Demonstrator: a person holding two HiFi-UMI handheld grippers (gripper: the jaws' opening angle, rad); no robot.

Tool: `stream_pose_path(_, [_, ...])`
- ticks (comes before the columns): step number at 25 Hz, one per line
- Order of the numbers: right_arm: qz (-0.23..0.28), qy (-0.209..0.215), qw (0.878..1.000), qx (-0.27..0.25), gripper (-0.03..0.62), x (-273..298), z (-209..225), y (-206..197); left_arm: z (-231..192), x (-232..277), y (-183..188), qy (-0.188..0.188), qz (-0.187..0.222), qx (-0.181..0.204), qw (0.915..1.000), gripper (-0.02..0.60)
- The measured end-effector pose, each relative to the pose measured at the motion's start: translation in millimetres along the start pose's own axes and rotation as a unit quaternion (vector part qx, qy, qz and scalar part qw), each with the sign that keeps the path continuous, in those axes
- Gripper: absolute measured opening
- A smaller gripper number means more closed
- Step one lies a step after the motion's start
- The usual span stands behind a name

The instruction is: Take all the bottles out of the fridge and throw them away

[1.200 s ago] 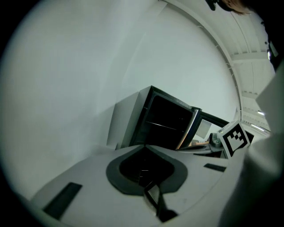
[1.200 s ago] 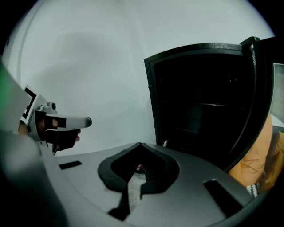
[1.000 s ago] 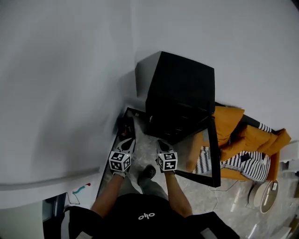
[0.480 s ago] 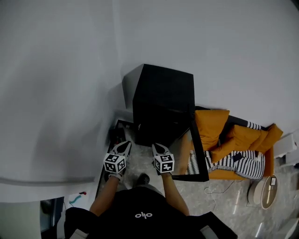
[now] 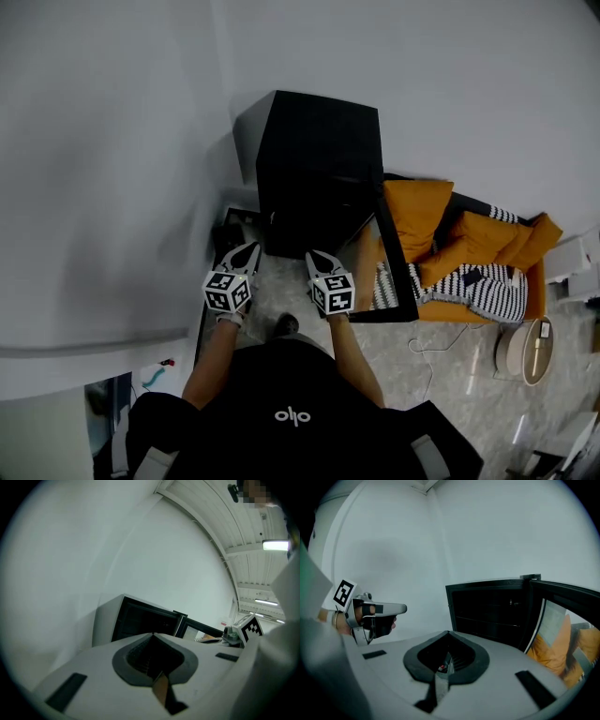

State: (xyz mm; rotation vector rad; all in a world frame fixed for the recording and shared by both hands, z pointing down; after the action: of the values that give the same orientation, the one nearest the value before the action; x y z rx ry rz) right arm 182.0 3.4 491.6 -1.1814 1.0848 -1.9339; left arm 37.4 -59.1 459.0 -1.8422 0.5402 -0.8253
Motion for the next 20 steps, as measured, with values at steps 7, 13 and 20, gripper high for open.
stream_pose_path(7, [-0.001, -0.006, 1.0, -0.011, 0.009, -20.7, -31.1, -6.8, 13.7, -24.8, -1.1, -0.03, 0.012, 0.002, 0.9995, 0.0])
stream_pose_path(13, [-0.011, -0.007, 1.0, -0.014, 0.009, -39.2, -66.6, -20.2, 16.8, -64.6, -8.9, -0.041, 0.02, -0.009, 0.9989, 0.001])
stream_pose_path(20, [-0.017, 0.004, 1.0, -0.018, 0.009, -56.0, -113.3, -36.8, 12.7, -111.6, -25.4, -0.037, 0.023, -0.019, 0.9989, 0.0])
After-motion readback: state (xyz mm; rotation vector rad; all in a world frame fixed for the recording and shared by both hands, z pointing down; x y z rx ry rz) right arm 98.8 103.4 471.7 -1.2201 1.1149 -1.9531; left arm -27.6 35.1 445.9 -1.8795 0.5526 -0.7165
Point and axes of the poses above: the fingertips, and each gripper's own axes: x forward along the fingers, z to its right, y out of its top, the point moved 2 cm from there along -x, backward along the fingers, and after that the axes turned 11 degrees about y, right-handed, at the moved point
